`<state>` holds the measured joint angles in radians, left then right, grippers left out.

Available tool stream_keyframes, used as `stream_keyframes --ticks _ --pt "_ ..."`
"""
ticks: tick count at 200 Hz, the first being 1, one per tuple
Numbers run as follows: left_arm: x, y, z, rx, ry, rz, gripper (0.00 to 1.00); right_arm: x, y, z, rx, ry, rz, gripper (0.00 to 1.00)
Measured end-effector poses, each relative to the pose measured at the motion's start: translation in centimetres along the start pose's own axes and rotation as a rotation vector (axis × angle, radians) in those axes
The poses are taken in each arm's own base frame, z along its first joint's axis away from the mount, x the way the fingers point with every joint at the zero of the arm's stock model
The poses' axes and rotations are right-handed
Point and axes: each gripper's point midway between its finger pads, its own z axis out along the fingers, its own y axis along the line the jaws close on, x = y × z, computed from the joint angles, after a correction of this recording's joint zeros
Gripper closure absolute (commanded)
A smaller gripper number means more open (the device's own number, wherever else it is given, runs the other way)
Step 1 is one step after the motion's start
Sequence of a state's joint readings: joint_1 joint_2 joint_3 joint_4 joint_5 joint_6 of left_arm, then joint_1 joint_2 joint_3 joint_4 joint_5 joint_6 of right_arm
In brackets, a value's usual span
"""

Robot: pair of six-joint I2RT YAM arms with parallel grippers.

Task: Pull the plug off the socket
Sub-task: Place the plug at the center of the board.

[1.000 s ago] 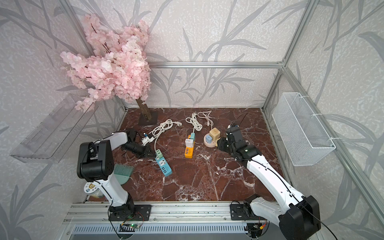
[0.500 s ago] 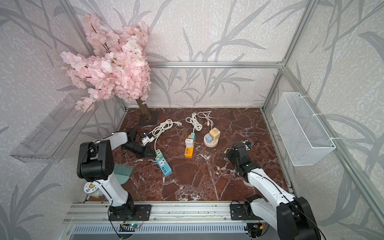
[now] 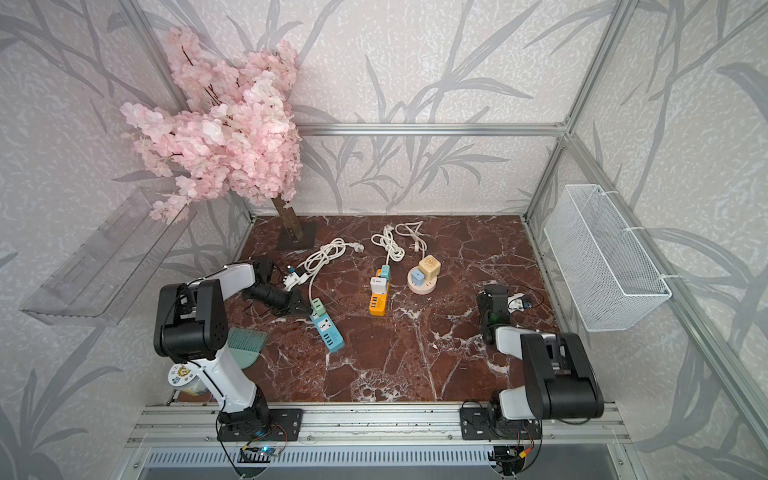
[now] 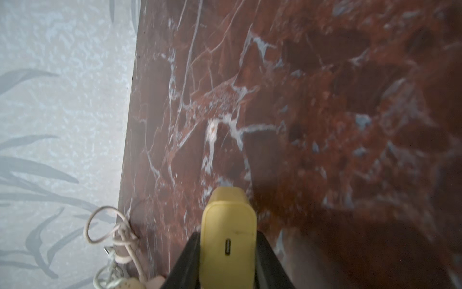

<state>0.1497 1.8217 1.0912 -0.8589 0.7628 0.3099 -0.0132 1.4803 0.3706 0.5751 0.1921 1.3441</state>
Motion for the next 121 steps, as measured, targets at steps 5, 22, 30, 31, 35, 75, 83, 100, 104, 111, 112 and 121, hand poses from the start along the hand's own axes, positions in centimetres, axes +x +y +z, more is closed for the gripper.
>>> stream_keyframes --ticks 5,22,30,31,35,75,83,100,104,111,112,121 --pt "0.0 0.0 0.0 0.001 0.000 0.000 1.00 -0.4 0.2 0.6 -0.012 -0.005 0.015 1.00" --pt "0.0 0.0 0.1 0.005 0.003 -0.004 1.00 -1.5 0.9 2.7 -0.065 -0.025 0.073 1.00" --pt "0.0 0.0 0.1 0.009 0.004 -0.006 1.00 -2.0 1.2 3.6 -0.097 -0.037 0.103 1.00" --pt "0.0 0.0 0.1 0.009 0.004 -0.006 1.00 -2.0 1.2 3.6 -0.100 -0.038 0.106 1.00" --pt "0.0 -0.1 0.1 0.010 0.005 -0.006 1.00 -2.3 1.4 4.0 -0.117 -0.046 0.118 1.00" --pt "0.0 -0.1 0.1 0.012 0.006 -0.008 1.00 -3.4 2.6 6.8 -0.247 -0.072 0.207 0.85" --pt "0.0 -0.1 0.1 0.012 0.006 -0.008 1.00 -3.4 2.8 7.0 -0.258 -0.069 0.208 0.75" --pt "0.0 -0.1 0.1 0.012 0.006 -0.008 1.00 -3.4 2.9 7.0 -0.257 -0.061 0.200 0.52" --pt "0.0 -0.1 0.1 0.012 0.006 -0.008 1.00 -3.4 2.9 6.9 -0.251 -0.060 0.200 0.49" --pt "0.0 -0.1 0.1 0.012 0.006 -0.008 1.00 -3.3 2.7 6.8 -0.239 -0.057 0.193 0.42" --pt "0.0 -0.1 0.1 0.012 0.006 -0.008 1.00 -3.3 2.7 6.8 -0.239 -0.057 0.189 0.42" --pt "0.0 -0.1 0.1 0.012 0.006 -0.008 1.00 -3.4 3.0 6.4 -0.237 -0.055 0.172 0.38"
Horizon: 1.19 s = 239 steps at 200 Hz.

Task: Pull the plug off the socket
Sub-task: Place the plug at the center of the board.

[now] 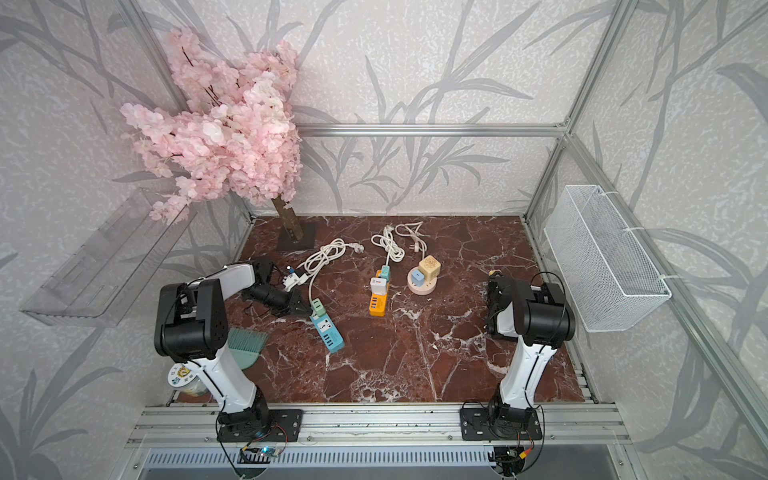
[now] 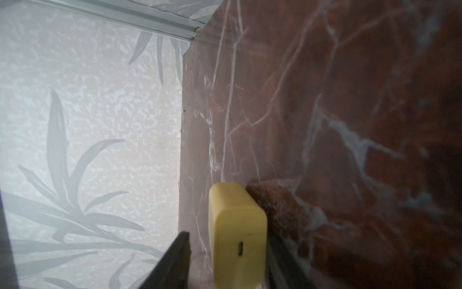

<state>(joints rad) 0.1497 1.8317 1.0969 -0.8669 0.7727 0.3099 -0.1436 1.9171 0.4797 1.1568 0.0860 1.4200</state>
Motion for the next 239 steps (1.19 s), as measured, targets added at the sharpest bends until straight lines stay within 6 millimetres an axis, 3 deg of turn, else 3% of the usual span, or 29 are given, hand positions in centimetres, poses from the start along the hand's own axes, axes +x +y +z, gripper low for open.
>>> stream_keyframes --ticks 20,65,123,154,180,210,239 --pt "0.0 0.0 0.0 0.000 0.000 0.000 1.00 -0.1 0.8 -0.7 0.011 0.007 -0.030 0.30" --pt "0.0 0.0 0.0 0.000 0.000 0.000 1.00 -0.2 1.4 -2.1 0.064 0.027 -0.086 0.27" --pt "0.0 0.0 0.0 0.000 0.000 0.000 1.00 -1.2 4.7 -6.9 0.098 0.039 -0.185 0.23" --pt "0.0 0.0 0.0 0.000 0.000 0.000 1.00 -0.5 5.7 -8.7 0.142 0.095 -0.266 0.24" --pt "0.0 0.0 0.0 0.000 0.000 0.000 1.00 1.8 5.0 -10.3 0.184 0.185 -0.355 0.27" --pt "0.0 0.0 0.0 0.000 0.000 0.000 1.00 6.6 3.8 -12.4 0.224 0.349 -0.517 0.29" --pt "0.0 0.0 0.0 0.000 0.000 0.000 1.00 11.4 5.1 -14.9 0.187 0.499 -0.697 0.31"
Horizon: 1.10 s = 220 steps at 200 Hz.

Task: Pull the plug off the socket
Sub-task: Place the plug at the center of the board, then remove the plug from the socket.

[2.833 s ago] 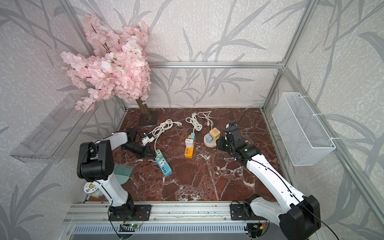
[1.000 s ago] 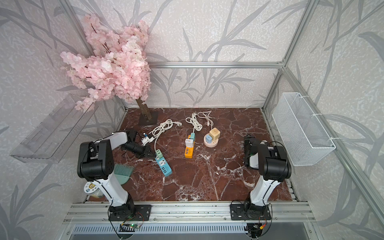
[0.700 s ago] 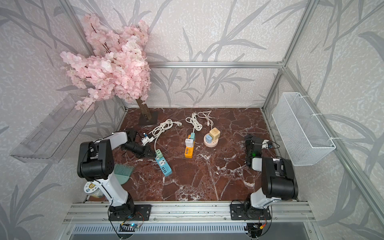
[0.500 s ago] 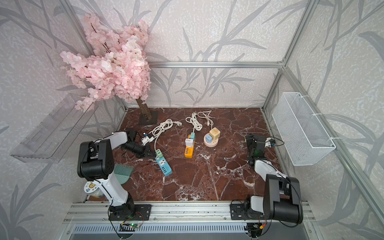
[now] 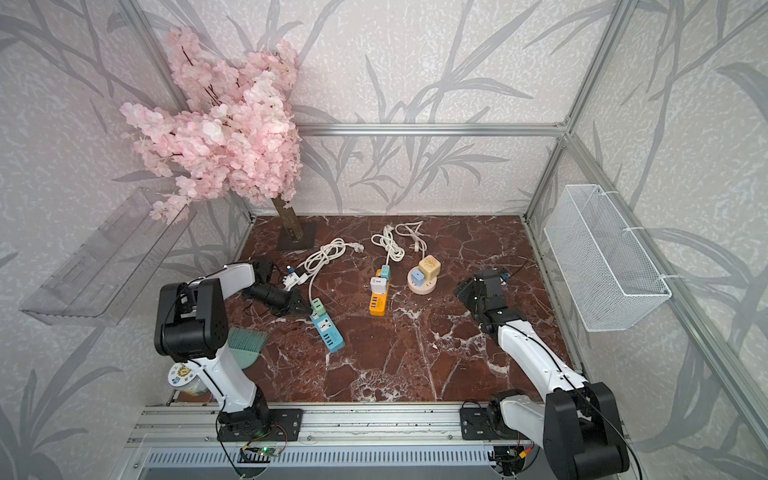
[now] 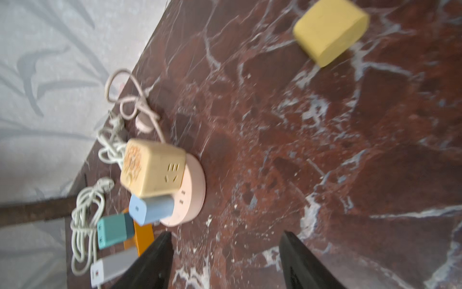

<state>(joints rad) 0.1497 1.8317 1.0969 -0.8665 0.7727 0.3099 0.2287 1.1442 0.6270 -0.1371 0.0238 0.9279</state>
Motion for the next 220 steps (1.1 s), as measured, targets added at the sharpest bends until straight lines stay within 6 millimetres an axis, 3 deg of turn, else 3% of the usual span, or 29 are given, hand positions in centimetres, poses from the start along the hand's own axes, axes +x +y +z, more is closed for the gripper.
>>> stream_keyframes --ticks 20,43,61,84,148,220 --pt "0.0 0.0 0.0 0.000 0.000 0.000 1.00 2.1 3.8 -1.1 -0.058 0.056 -0.158 0.32" --pt "0.0 0.0 0.0 0.000 0.000 0.000 1.00 4.8 9.5 -2.8 -0.156 0.119 -0.390 0.33" --pt "0.0 0.0 0.0 0.000 0.000 0.000 1.00 7.8 14.2 -4.1 -0.234 0.172 -0.582 0.34" --pt "0.0 0.0 0.0 0.000 0.000 0.000 1.00 11.5 18.5 -5.1 -0.312 0.226 -0.781 0.35" --pt "0.0 0.0 0.0 0.000 0.000 0.000 1.00 21.4 24.3 -4.8 -0.397 0.384 -1.154 0.36" --pt "0.0 0.0 0.0 0.000 0.000 0.000 1.00 30.0 27.9 -2.0 -0.397 0.492 -1.316 0.35"
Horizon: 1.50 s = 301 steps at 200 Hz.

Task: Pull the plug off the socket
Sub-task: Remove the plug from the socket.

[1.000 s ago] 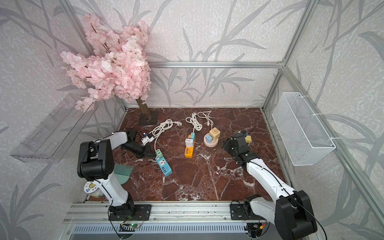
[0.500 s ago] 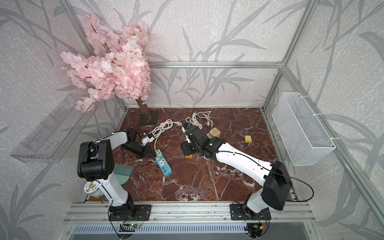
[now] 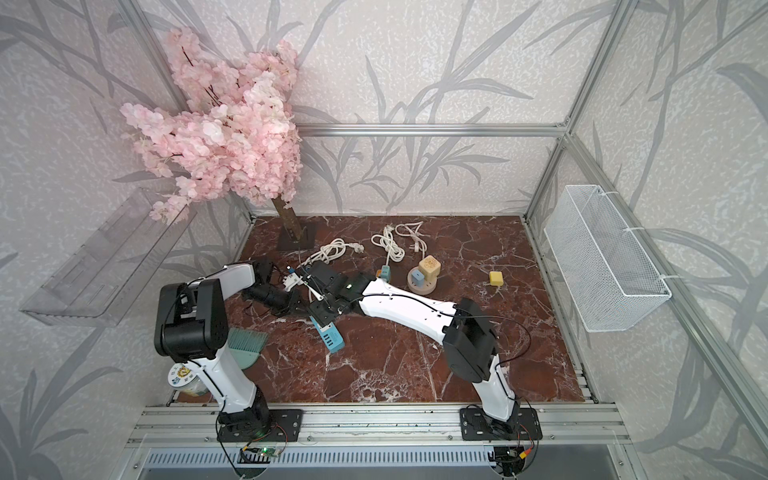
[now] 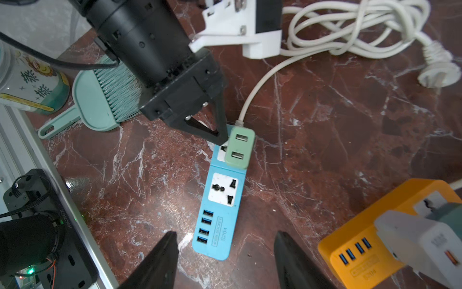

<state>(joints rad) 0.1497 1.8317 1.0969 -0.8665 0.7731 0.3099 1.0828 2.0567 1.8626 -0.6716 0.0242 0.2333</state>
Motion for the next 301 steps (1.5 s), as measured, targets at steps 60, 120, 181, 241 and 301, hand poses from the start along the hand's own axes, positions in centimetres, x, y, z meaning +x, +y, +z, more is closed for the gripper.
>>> stream_keyframes --ticks 60,120,181,241,301 --pt "0.0 0.0 0.0 0.000 0.000 0.000 1.00 -1.1 1.1 4.1 0.053 0.061 -0.031 0.35" --pt "0.0 0.0 0.0 0.000 0.000 0.000 1.00 -1.3 0.1 5.4 0.125 0.093 -0.037 0.35" --pt "0.0 0.0 0.0 0.000 0.000 0.000 1.00 -0.9 -0.6 5.8 0.150 0.116 -0.034 0.41" --pt "0.0 0.0 0.0 0.000 0.000 -0.001 1.00 0.2 -1.3 7.7 0.130 0.155 -0.009 0.41" --pt "0.0 0.0 0.0 0.000 0.000 0.000 1.00 0.9 -2.1 8.9 0.136 0.176 0.008 0.44"
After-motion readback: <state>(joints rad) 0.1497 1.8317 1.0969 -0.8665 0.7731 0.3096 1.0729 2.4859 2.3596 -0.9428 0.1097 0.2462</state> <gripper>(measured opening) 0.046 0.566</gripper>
